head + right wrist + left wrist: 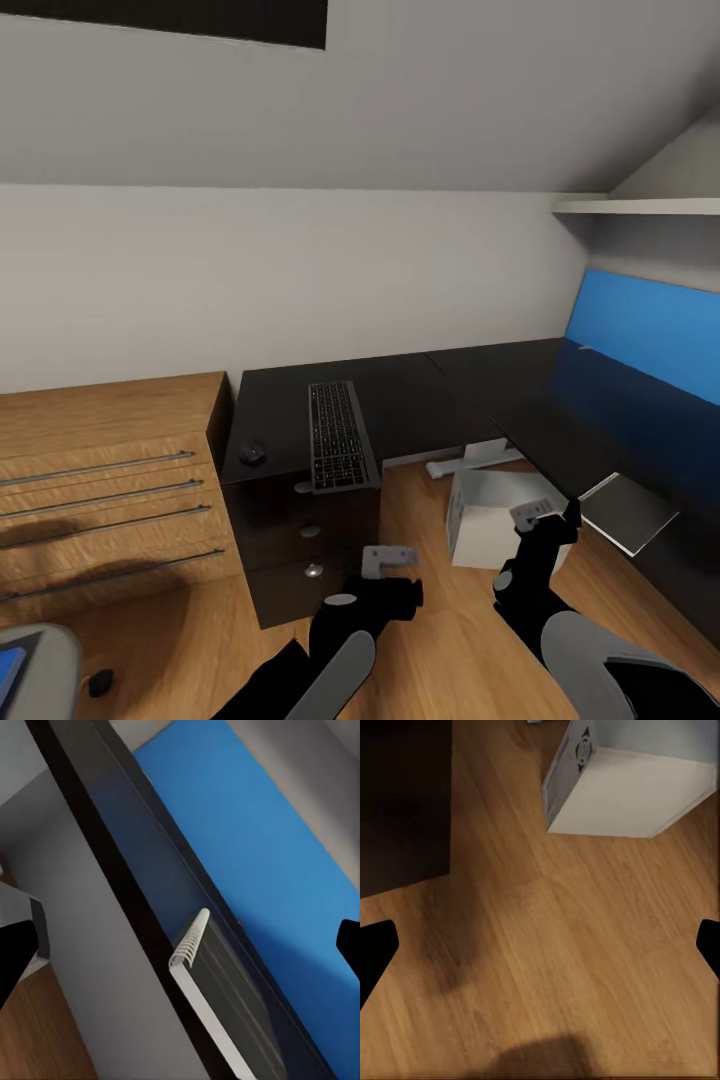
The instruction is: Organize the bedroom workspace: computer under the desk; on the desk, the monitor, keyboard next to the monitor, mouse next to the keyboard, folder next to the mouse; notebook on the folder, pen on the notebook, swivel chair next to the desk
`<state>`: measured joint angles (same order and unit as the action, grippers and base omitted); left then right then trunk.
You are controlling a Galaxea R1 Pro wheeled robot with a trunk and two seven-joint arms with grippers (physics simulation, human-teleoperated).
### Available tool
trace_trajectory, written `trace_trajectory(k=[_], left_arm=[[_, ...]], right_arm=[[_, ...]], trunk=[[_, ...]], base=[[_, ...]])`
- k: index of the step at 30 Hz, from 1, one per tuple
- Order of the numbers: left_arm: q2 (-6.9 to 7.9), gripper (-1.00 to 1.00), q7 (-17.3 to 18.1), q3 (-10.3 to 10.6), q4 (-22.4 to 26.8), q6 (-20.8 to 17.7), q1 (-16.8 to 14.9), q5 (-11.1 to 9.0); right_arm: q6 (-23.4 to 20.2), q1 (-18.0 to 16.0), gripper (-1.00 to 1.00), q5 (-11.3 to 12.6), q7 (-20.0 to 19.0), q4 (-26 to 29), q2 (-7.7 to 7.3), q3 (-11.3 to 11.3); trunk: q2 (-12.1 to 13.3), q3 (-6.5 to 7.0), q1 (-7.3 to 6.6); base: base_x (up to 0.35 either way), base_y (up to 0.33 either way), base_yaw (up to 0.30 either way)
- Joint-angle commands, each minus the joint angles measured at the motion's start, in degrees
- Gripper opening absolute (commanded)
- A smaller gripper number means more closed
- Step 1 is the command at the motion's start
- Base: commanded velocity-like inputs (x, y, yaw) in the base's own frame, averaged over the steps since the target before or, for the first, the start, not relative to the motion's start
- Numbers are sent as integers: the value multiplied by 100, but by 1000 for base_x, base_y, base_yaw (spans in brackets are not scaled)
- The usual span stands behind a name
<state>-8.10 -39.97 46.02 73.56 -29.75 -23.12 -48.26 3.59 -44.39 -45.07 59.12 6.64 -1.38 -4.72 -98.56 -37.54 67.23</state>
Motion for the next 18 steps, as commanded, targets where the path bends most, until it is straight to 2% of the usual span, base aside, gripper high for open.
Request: trace_trajectory(k=[1, 18], left_arm=[[3, 100, -51, 14, 40, -8, -1, -44], [10, 100, -55, 47, 586, -13, 18, -39]], right_arm=[[37, -5, 100, -43, 8, -4, 2, -50], [37, -8, 100, -49, 12, -13, 1, -43]], trunk=[[-3, -6, 0], [-3, -6, 0]], base=[[0, 0, 0], [0, 0, 0]])
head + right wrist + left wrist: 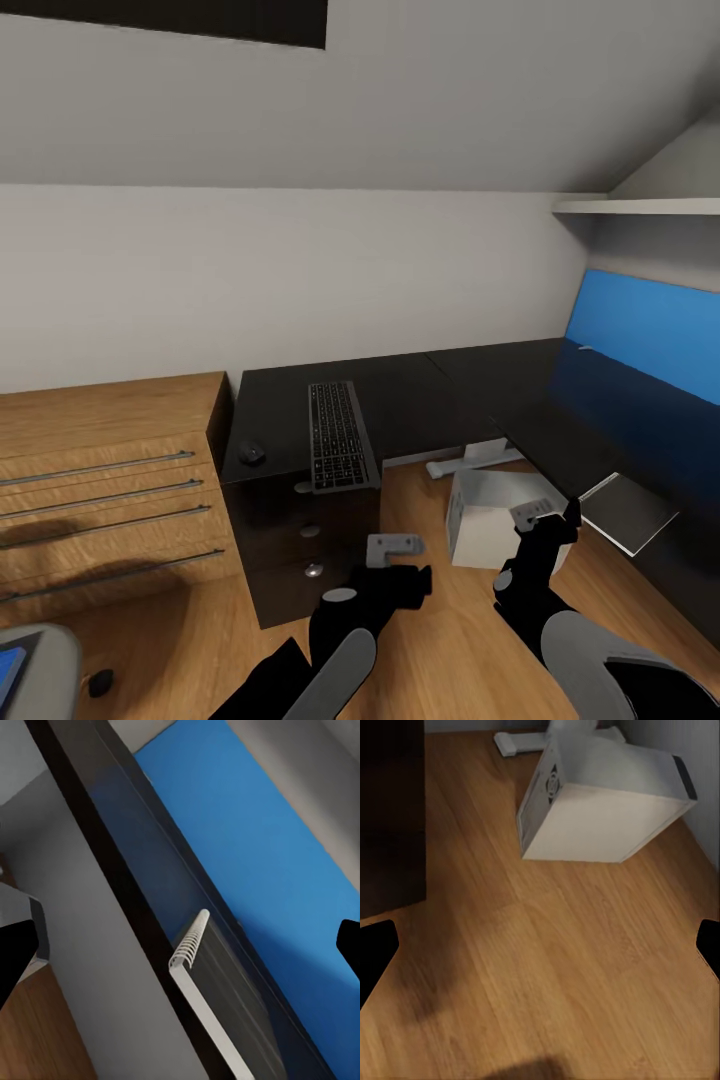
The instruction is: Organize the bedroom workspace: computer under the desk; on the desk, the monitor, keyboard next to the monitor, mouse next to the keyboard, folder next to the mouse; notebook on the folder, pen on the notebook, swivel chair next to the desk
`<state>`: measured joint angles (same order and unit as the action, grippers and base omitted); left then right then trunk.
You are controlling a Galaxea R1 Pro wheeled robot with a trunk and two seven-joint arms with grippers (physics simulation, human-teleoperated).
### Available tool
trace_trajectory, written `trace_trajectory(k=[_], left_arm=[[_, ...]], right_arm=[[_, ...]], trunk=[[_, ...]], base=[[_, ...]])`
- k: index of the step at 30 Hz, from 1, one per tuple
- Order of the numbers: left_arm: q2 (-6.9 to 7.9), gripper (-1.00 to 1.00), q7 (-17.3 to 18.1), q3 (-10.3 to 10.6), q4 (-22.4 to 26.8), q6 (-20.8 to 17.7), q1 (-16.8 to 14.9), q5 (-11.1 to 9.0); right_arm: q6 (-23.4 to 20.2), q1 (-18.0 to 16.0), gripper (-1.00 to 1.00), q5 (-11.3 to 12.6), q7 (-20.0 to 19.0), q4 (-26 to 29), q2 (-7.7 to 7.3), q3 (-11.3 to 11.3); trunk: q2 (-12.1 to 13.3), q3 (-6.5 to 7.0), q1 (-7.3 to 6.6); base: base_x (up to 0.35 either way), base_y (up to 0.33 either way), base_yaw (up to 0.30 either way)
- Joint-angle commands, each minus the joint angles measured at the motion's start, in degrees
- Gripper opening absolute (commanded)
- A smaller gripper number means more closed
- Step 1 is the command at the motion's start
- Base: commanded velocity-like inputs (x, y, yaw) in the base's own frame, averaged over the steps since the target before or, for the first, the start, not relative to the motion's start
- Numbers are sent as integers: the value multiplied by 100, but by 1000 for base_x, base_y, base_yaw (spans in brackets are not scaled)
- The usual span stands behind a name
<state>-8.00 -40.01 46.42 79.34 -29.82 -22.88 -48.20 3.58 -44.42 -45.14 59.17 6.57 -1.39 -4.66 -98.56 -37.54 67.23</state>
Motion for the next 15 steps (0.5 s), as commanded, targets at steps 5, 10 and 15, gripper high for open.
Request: trace_trajectory(k=[5, 10, 15], left_arm=[[0, 100, -57, 8, 168, -7, -6, -48], [0, 100, -59, 8, 329, -7, -6, -49], [0, 100, -59, 8, 535, -7, -6, -49]], right_arm=[[39, 2, 100, -47, 5, -25, 6, -44], [37, 4, 100, -47, 5, -39, 12, -44], [42, 10, 100, -79, 3, -40, 16, -35]], trunk=[[-3, -6, 0], [-3, -6, 0], [-3, -6, 0]], base=[[0, 0, 0], [0, 0, 0], [0, 0, 0]])
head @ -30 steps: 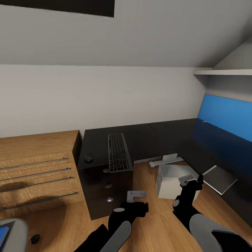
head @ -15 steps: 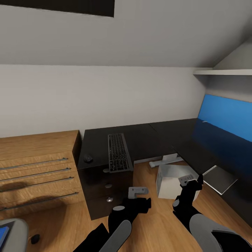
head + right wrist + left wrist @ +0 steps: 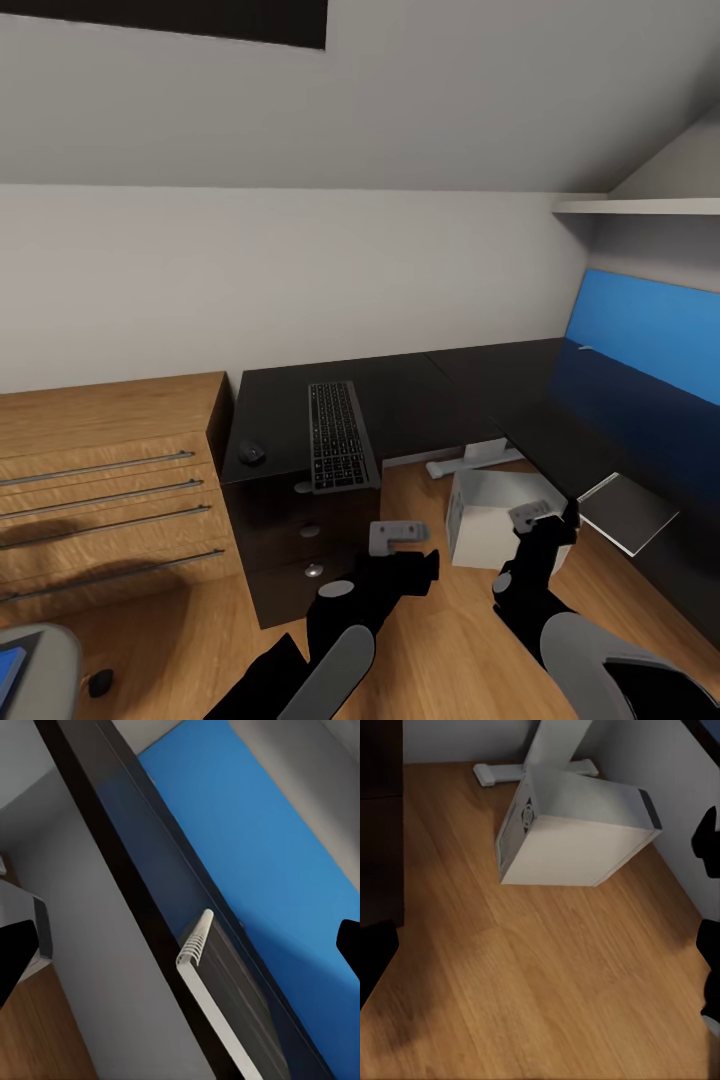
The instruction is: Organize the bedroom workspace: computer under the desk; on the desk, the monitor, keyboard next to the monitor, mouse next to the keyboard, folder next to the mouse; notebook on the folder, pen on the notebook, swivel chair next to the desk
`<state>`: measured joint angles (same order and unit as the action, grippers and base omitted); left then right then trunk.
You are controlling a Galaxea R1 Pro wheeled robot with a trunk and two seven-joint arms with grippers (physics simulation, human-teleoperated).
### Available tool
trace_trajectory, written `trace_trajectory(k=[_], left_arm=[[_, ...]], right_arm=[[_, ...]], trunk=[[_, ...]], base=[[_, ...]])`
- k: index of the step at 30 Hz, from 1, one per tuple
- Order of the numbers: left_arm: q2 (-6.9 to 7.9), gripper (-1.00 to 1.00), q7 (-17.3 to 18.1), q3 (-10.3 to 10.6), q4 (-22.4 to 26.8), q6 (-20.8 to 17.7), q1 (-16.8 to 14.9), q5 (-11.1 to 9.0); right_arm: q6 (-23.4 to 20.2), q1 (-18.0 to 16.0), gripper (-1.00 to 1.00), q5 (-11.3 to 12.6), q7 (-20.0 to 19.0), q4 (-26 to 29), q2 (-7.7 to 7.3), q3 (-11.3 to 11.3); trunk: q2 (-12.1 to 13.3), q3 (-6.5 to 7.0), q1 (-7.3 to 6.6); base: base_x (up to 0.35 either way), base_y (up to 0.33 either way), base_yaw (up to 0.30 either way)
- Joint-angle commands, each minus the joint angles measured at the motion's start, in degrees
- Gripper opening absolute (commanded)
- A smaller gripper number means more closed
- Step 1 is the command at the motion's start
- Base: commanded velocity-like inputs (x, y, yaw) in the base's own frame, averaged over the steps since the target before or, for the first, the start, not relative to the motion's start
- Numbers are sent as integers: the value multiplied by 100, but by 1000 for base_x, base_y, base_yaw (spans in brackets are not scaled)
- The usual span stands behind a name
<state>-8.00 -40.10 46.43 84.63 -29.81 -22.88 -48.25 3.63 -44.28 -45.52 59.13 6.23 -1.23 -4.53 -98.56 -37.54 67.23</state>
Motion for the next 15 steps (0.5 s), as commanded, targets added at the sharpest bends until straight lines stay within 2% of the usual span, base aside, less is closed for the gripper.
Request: trace_trajectory(k=[1, 5, 11, 14, 15], left_arm=[[0, 100, -51, 6, 7, -7, -6, -45], [3, 100, -51, 6, 9, -7, -6, -45], [19, 100, -51, 19, 10, -7, -6, -45], [30, 100, -52, 101, 10, -3, -6, -45], [48, 100, -55, 212, 10, 13, -6, -43]], right_arm=[[38, -2, 100, -65, 10, -3, 3, -46], [37, 3, 100, -210, 38, 5, 15, -42], [30, 7, 100, -391, 304, -3, 13, -47], [15, 7, 100, -395, 312, -4, 5, -47], [4, 7, 100, -390, 295, -7, 0, -50]], trunk=[[-3, -6, 0], [-3, -6, 0], [-3, -6, 0], [-3, -6, 0], [-3, -6, 0]], base=[[0, 0, 0], [0, 0, 0], [0, 0, 0], [0, 0, 0], [0, 0, 0]])
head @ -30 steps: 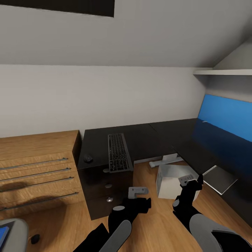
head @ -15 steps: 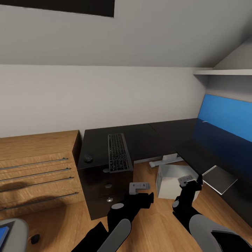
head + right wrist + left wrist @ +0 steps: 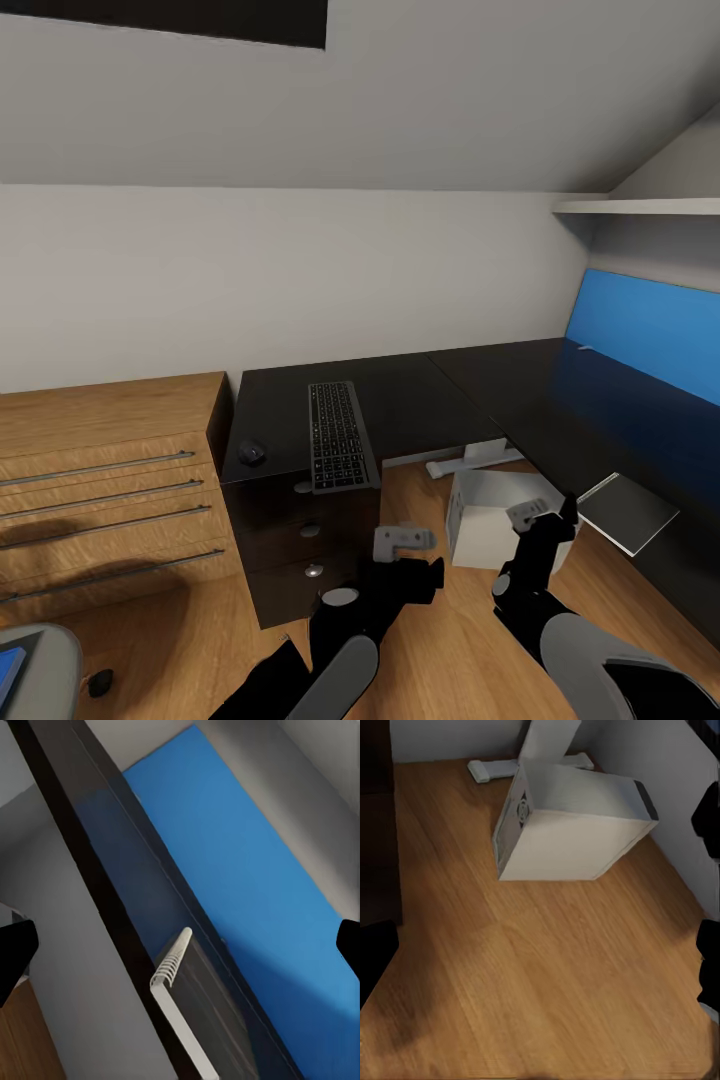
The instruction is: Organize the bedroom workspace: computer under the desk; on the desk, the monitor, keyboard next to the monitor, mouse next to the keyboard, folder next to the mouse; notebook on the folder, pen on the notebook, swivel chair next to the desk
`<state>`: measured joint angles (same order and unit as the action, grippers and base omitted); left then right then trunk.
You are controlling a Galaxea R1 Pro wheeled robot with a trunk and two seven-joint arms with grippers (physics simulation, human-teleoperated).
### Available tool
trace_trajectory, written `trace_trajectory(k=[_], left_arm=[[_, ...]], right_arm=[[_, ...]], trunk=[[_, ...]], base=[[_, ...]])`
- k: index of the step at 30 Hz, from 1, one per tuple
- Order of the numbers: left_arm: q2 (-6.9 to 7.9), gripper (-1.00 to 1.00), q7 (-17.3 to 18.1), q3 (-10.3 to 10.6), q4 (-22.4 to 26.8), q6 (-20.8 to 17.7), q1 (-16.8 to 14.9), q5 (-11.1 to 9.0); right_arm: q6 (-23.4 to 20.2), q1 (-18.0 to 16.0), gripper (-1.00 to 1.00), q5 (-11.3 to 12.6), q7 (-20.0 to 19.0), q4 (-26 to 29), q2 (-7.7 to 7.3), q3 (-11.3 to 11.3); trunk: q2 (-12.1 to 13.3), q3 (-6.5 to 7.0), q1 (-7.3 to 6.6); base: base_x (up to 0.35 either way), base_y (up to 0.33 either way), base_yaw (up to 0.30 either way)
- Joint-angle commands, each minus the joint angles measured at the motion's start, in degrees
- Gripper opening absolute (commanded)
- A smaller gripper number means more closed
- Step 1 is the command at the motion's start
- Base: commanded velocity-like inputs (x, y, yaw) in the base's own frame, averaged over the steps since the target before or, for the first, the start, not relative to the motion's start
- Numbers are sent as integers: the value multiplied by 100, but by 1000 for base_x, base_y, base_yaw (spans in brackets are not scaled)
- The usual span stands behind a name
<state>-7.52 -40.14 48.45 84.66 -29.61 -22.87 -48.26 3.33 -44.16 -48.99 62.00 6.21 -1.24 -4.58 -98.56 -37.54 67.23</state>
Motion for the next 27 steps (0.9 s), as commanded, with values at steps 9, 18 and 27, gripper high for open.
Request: trace_trajectory(k=[9, 18, 27], left_arm=[[269, 100, -69, 361, 7, 42, -6, -43], [749, 100, -68, 444, -11, 187, -6, -85], [1104, 100, -69, 867, -19, 685, -6, -103]], right_arm=[[-7, -5, 100, -19, -463, 5, -27, -86], [-16, -6, 100, 19, -775, 23, -204, -130], [-23, -13, 100, 236, -880, 32, -332, -176]], trunk=[[-3, -6, 0], [-3, -6, 0], [-3, -6, 0]], base=[[0, 0, 0], [0, 0, 0], [0, 0, 0]])
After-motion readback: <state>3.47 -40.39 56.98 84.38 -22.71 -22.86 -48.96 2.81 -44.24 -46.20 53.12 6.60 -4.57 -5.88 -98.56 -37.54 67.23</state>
